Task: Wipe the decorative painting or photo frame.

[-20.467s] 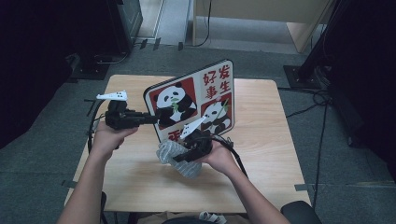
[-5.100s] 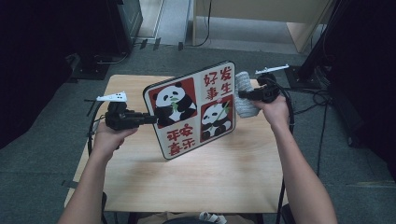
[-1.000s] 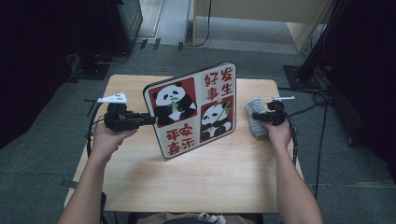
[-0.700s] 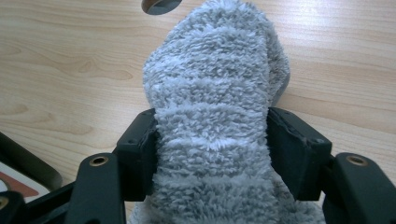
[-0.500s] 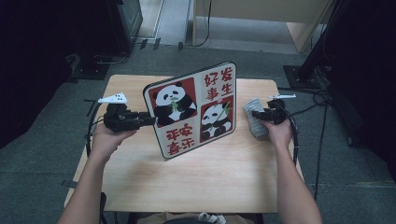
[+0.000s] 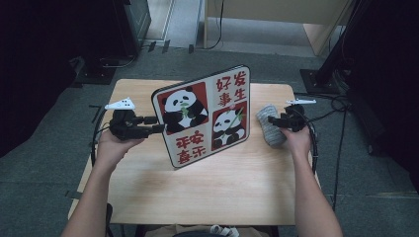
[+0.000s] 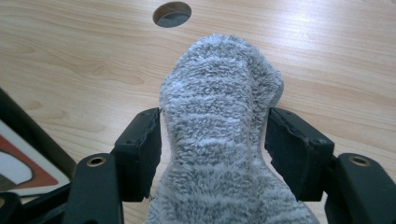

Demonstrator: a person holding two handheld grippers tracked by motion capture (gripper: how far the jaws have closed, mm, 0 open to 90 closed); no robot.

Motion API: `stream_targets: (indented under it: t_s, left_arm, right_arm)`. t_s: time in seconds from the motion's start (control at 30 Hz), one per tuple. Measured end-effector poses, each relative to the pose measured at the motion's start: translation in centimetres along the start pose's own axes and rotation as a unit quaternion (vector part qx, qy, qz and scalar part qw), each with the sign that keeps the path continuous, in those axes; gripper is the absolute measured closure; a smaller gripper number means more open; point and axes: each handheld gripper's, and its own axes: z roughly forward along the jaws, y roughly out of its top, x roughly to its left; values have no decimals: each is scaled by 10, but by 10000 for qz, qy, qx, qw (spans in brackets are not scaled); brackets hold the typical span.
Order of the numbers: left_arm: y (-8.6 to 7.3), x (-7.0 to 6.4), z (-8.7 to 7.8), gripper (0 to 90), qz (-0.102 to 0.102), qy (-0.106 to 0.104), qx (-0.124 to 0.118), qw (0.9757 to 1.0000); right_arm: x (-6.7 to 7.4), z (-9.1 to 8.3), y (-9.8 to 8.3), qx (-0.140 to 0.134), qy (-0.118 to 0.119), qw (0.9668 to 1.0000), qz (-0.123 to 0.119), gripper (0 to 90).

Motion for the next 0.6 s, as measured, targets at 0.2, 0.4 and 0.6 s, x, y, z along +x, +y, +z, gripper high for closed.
stream_targets:
  t_s: [0.2,0.4,0.6]
  left_arm:
    - [0,1,-1,433,15,19,-39,10000]
    - [0,1,-2,431,1,80,-63,9999]
    - [-1,3,-2,431,-60,147,-65,9999]
  right_arm:
    - [6,-12,-1,-32,22,9999,-114,369]
    - [15,-27,-1,-109,76,9997,-221,369]
    - [27,-33,-2,-154,184,9991,-343,370]
